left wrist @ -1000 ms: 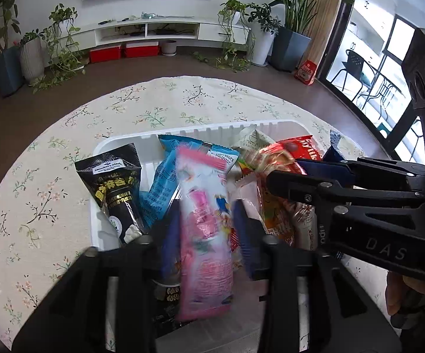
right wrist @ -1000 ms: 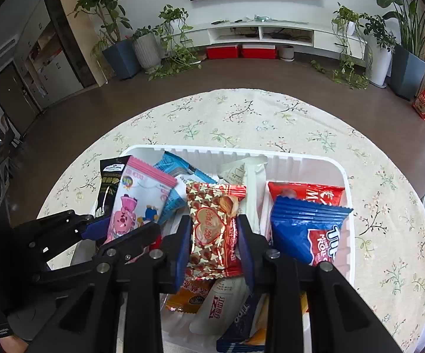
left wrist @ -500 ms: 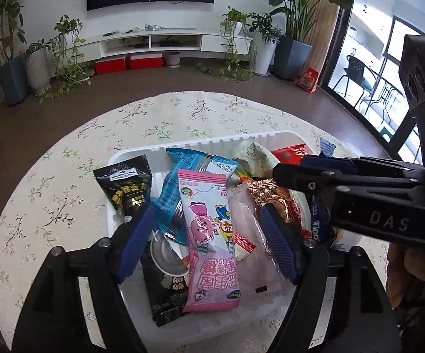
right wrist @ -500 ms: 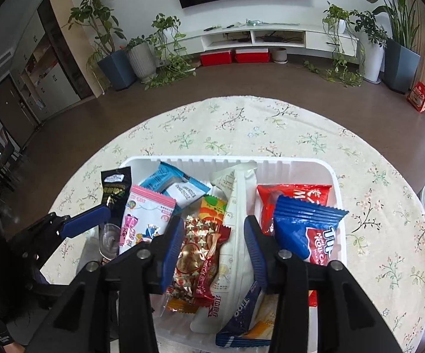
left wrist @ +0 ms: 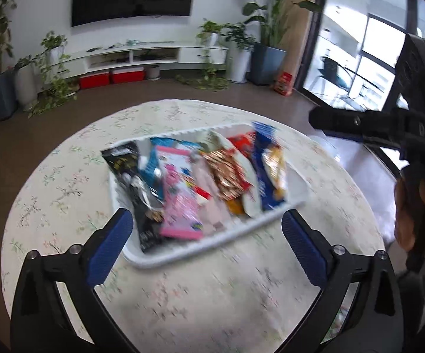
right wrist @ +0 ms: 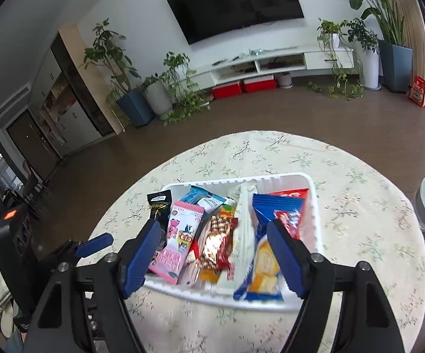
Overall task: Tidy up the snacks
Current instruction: 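Move both grippers back to the remaining snacks on the table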
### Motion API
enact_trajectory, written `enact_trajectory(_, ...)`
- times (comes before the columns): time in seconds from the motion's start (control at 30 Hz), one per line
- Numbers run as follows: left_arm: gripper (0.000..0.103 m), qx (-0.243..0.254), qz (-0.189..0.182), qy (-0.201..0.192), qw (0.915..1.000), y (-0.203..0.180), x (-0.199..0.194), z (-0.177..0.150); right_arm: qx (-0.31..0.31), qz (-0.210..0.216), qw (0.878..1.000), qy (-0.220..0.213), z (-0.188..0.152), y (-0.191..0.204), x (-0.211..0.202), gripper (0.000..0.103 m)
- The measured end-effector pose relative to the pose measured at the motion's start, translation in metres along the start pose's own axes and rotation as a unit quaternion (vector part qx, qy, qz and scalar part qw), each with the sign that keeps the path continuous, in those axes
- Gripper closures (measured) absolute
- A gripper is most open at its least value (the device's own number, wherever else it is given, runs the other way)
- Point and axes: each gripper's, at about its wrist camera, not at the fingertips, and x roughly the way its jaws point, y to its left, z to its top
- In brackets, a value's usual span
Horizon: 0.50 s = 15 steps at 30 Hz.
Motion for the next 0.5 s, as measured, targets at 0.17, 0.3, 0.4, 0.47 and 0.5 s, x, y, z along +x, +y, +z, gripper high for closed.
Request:
enact_trajectory(0.17, 0.000, 0.042, -0.032, 0.037, 0.9979, -0.042, -0.027, -0.047, -0.002, -0.005, 1.000, 0.006, -0.034, -0.007, -0.039, 0.019)
enact_trajectory(0.3, 0.000, 0.061, -0.058, 0.051, 0.9951, -0.067, -0.048, -0.092, -0.008, -0.010, 0.999, 0.047, -0.071, -0.013, -0.062, 0.019)
enact_trajectory(0.4, 0.000, 0.082, -0.078, 0.058, 0.9920, -0.080, -0.059, -0.119, 0.003, -0.010, 0.997, 0.076, -0.100, -0.016, -0.073, 0.019)
enact_trajectory(0.47, 0.000, 0.098, -0.093, 0.063, 0.9889, -0.090, -0.068, -0.133, 0.018, 0.001, 0.995, 0.097, -0.122, -0.017, -0.076, 0.019)
enact_trajectory(0.5, 0.000, 0.105, -0.103, 0.062, 0.9871, -0.094, -0.072, -0.138, 0.024, 0.005, 0.994, 0.109, -0.132, -0.016, -0.076, 0.019)
